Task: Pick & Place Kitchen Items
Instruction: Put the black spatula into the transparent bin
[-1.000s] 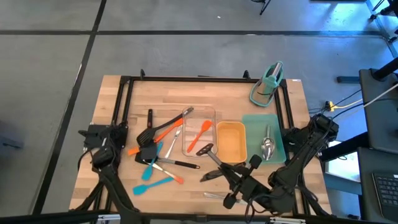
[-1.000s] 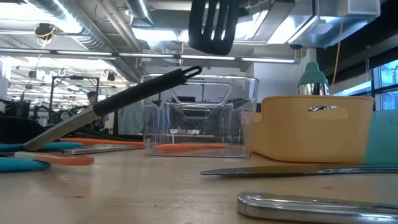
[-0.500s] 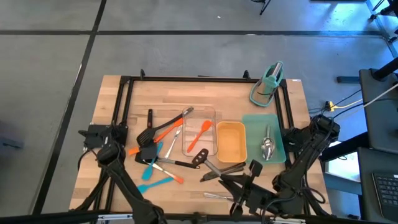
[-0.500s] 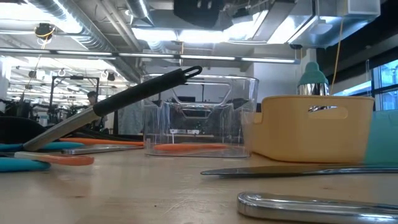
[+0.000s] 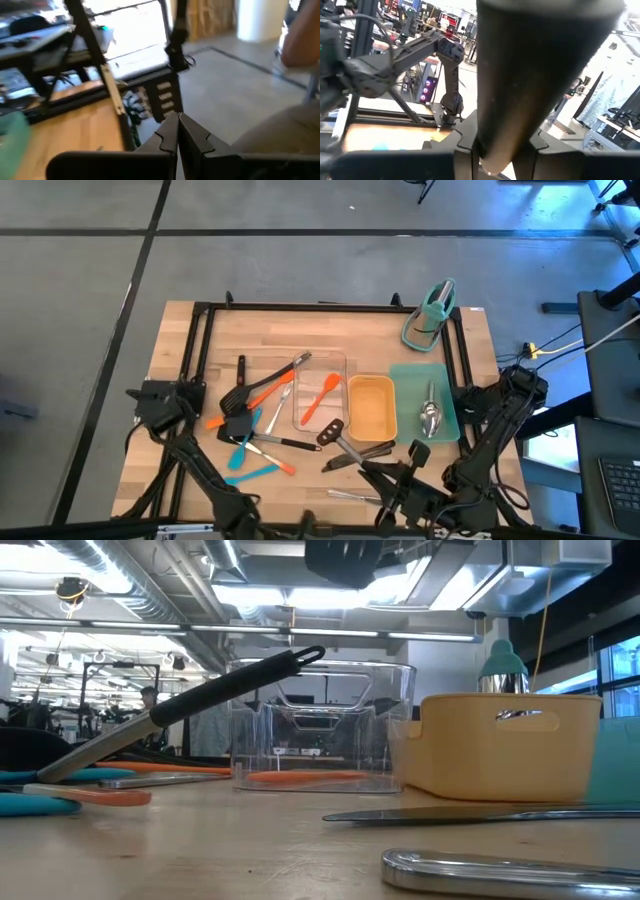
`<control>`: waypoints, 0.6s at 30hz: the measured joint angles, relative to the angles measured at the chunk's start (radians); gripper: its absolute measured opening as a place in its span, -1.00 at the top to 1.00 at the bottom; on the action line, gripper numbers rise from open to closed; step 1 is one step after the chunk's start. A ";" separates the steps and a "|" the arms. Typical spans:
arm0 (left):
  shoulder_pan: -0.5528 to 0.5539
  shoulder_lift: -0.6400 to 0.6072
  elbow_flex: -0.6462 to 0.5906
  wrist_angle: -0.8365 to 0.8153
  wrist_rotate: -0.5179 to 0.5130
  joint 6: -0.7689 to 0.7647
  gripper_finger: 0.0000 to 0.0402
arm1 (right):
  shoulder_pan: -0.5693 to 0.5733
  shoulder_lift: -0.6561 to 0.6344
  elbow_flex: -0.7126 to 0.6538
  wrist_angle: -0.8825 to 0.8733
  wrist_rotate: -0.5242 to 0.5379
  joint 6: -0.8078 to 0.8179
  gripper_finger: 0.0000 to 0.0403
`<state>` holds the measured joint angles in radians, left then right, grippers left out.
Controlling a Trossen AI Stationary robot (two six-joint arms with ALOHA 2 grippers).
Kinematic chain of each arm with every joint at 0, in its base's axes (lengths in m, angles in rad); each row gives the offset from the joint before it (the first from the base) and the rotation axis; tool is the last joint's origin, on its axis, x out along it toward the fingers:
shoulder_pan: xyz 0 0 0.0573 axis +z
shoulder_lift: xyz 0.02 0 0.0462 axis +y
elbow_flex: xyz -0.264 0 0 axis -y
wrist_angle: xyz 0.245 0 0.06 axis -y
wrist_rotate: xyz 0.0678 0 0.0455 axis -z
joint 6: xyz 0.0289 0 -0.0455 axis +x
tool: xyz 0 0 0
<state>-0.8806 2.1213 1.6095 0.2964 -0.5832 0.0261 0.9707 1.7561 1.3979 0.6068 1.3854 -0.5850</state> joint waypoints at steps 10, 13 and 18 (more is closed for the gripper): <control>-0.013 -0.397 -0.618 0.511 -0.018 0.093 0.99 | 0.005 0.000 0.000 -0.015 -0.108 -0.033 0.64; 0.064 -0.534 -0.784 0.582 0.091 0.028 0.99 | -0.006 0.000 0.000 -0.047 -0.143 -0.041 0.64; 0.220 -0.731 -0.931 0.562 0.294 -0.075 0.99 | -0.043 -0.014 0.000 -0.194 -0.309 -0.027 0.64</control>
<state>-0.6602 1.3902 0.6788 0.8587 -0.2896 -0.0486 0.9277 1.7419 1.3975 0.4130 1.0767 -0.6123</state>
